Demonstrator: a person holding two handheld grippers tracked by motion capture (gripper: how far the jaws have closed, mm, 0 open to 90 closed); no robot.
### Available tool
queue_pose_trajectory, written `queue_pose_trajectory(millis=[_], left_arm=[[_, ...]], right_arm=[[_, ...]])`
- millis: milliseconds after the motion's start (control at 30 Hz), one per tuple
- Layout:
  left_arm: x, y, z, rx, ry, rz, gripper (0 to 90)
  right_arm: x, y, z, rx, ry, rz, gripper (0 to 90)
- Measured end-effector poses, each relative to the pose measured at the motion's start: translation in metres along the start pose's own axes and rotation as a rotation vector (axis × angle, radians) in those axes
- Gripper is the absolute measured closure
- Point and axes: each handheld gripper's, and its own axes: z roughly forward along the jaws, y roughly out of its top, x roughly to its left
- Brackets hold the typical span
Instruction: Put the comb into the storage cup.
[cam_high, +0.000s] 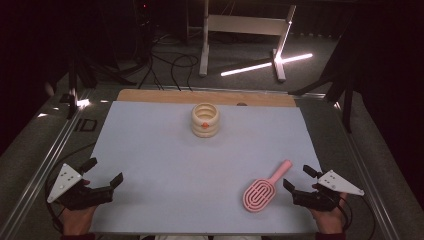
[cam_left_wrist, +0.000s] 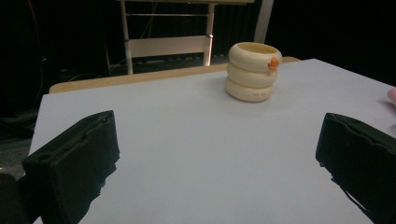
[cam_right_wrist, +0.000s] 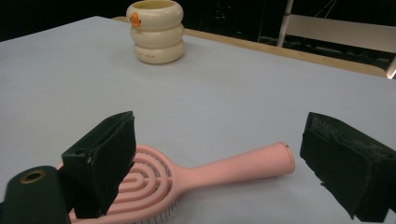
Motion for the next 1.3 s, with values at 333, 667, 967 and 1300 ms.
queue_pose_trajectory(millis=[333, 667, 967, 1300], left_arm=[[0.002, -0.001, -0.005, -0.020, 0.027, -0.018, 0.0], [-0.002, -0.001, -0.002, -0.009, 0.001, -0.018, 0.0], [-0.003, -0.003, -0.001, -0.004, 0.001, -0.018, 0.0], [-0.004, -0.004, 0.000, -0.003, 0.004, -0.015, 0.0]], right_arm=[[-0.001, 0.000, 0.001, 0.016, 0.013, 0.000, 10.8], [0.000, -0.001, 0.000, 0.069, 0.032, -0.010, 21.7], [0.008, -0.001, 0.001, 0.113, 0.050, -0.055, 56.0], [0.011, -0.007, -0.001, 0.191, 0.110, -0.191, 90.0]])
